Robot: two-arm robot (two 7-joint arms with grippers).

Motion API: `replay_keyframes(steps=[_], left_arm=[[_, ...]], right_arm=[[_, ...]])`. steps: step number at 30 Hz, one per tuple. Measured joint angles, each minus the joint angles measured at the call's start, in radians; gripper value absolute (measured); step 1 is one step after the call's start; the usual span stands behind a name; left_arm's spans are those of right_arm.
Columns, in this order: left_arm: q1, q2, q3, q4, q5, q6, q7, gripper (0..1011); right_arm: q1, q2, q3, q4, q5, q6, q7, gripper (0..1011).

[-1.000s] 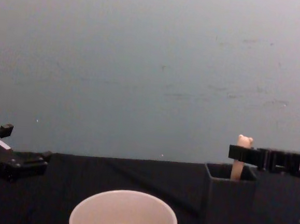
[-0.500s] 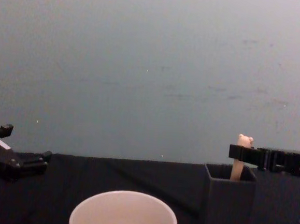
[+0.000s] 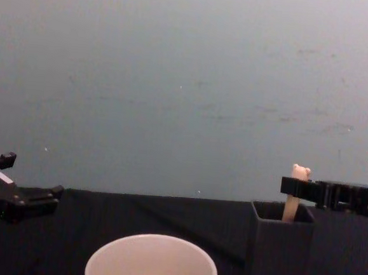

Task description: Pick up the stirring spoon with one hand, stir inside the cup, then place it back in its original position.

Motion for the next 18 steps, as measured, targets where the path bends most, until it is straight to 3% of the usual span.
replay_keyframes(steps=[5,18], left_arm=[[0.0,0.0,0.0,0.0,0.0,0.0,0.0,1001],[0.0,0.0,0.0,0.0,0.0,0.0,0.0,1001]], right_arm=[[0.0,0.0,0.0,0.0,0.001,0.0,0.0,255],[0.0,0.0,0.0,0.0,0.001,0.0,-0.001,683]])
